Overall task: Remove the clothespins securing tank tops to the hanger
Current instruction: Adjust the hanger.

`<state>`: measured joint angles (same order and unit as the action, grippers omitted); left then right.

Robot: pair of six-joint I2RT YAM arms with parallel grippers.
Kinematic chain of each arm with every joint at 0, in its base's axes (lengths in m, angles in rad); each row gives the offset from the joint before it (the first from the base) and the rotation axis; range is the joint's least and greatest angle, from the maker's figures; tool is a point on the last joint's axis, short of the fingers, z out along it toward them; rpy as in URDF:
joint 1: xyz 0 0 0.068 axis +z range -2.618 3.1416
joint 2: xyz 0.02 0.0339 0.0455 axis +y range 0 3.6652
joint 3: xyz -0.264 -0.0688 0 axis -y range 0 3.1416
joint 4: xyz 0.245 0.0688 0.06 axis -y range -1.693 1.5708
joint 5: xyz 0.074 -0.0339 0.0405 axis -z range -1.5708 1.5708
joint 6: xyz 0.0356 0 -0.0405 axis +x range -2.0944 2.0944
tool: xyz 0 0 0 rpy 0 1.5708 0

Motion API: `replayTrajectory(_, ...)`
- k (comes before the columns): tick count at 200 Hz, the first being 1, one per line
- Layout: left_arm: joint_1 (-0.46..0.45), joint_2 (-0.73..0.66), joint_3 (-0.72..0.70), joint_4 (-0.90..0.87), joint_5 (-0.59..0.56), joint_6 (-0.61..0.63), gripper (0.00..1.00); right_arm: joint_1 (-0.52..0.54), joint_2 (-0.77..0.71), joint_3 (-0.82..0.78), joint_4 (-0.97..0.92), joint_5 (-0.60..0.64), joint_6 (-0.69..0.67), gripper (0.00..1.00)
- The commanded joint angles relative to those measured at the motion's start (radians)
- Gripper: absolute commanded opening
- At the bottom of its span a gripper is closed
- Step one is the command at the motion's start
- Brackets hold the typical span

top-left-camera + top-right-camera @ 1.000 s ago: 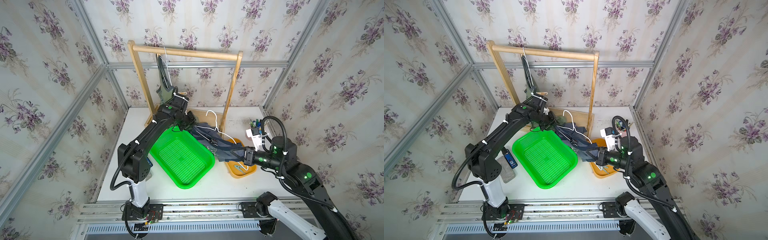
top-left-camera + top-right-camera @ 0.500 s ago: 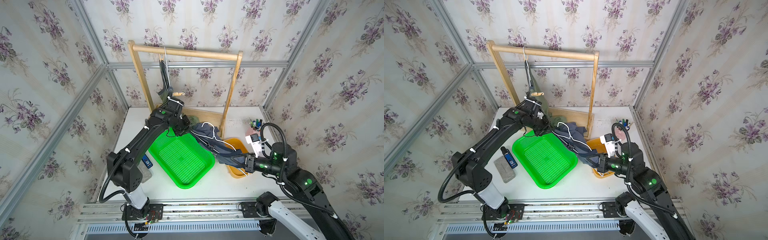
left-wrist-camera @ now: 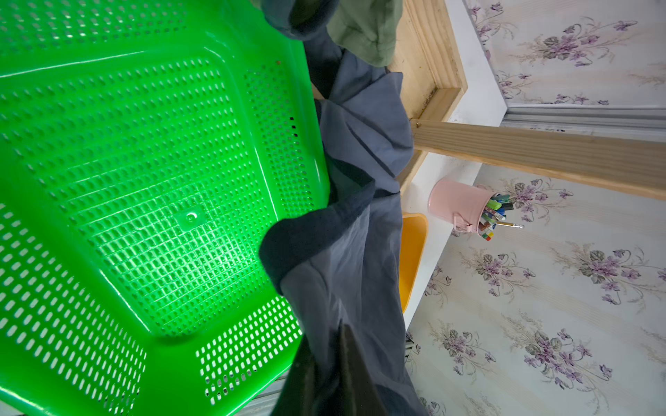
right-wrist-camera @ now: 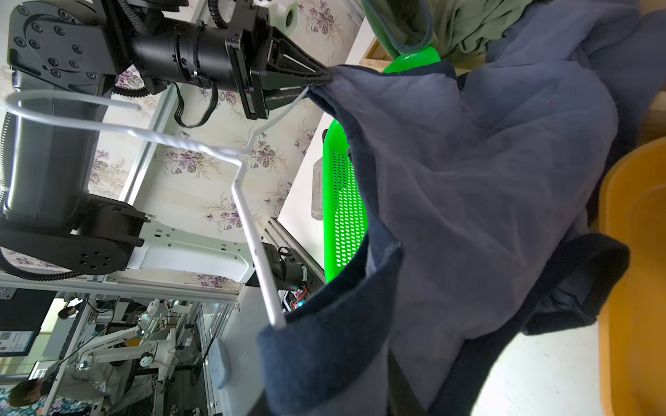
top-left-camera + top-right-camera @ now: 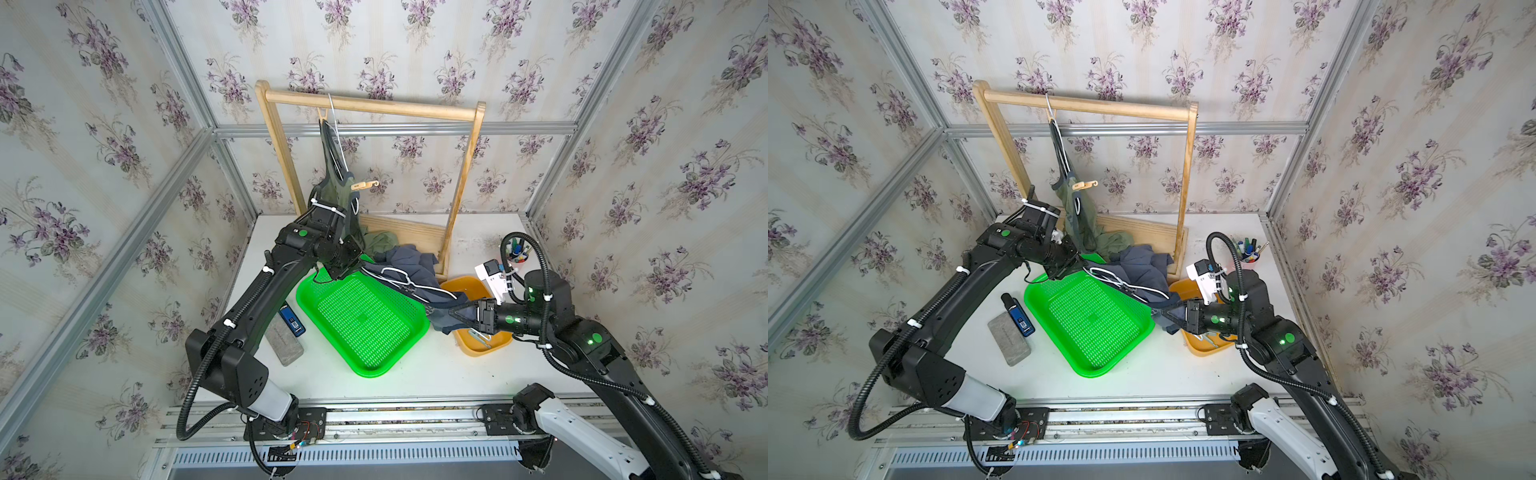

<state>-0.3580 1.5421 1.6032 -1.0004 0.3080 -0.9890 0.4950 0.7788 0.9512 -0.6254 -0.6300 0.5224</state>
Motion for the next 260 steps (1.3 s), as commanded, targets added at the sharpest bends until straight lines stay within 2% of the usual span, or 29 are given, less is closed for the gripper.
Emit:
replayTrajectory(1, 0.024, -0.027, 0.004, -0.068, 0.040, 0.079, 0.03, 0.007, 0.023, 0.027, 0.040, 0.056, 0.015, 0.34)
replayTrajectory(58, 0.105, -0.035, 0.003, -0.125, 0.048, 0.118, 0.01, 0.011, 0.143, 0.219, -0.160, 0.117, -0.122, 0.48)
replayTrajectory(91, 0.131, -0.028, 0.014, -0.142, 0.057, 0.130, 0.01, 0.011, 0.182, 0.312, -0.279, 0.179, -0.194, 0.52)
replayTrajectory(117, 0.133, -0.019, 0.017, -0.145, 0.075, 0.134, 0.01, 0.021, 0.205, 0.340, -0.288, 0.176, -0.195, 0.53)
replayTrajectory(124, 0.133, -0.017, 0.018, -0.147, 0.076, 0.133, 0.00, 0.035, 0.214, 0.345, -0.269, 0.179, -0.179, 0.53)
replayTrajectory(144, 0.132, -0.017, 0.023, -0.146, 0.074, 0.129, 0.01, 0.219, 0.257, 0.348, -0.177, 0.244, -0.110, 0.53)
replayTrajectory(166, 0.131, -0.012, 0.022, -0.150, 0.072, 0.114, 0.00, 0.428, 0.374, 0.363, -0.078, 0.308, -0.059, 0.54)
replayTrajectory(178, 0.132, -0.009, 0.023, -0.150, 0.069, 0.104, 0.00, 0.492, 0.424, 0.371, -0.022, 0.313, -0.043, 0.54)
replayTrajectory(201, 0.130, -0.001, 0.029, -0.150, 0.076, 0.092, 0.00, 0.524, 0.455, 0.364, 0.062, 0.316, -0.024, 0.54)
replayTrajectory(260, 0.130, -0.009, 0.015, -0.151, 0.094, 0.073, 0.00, 0.544, 0.561, 0.368, 0.078, 0.298, -0.074, 0.53)
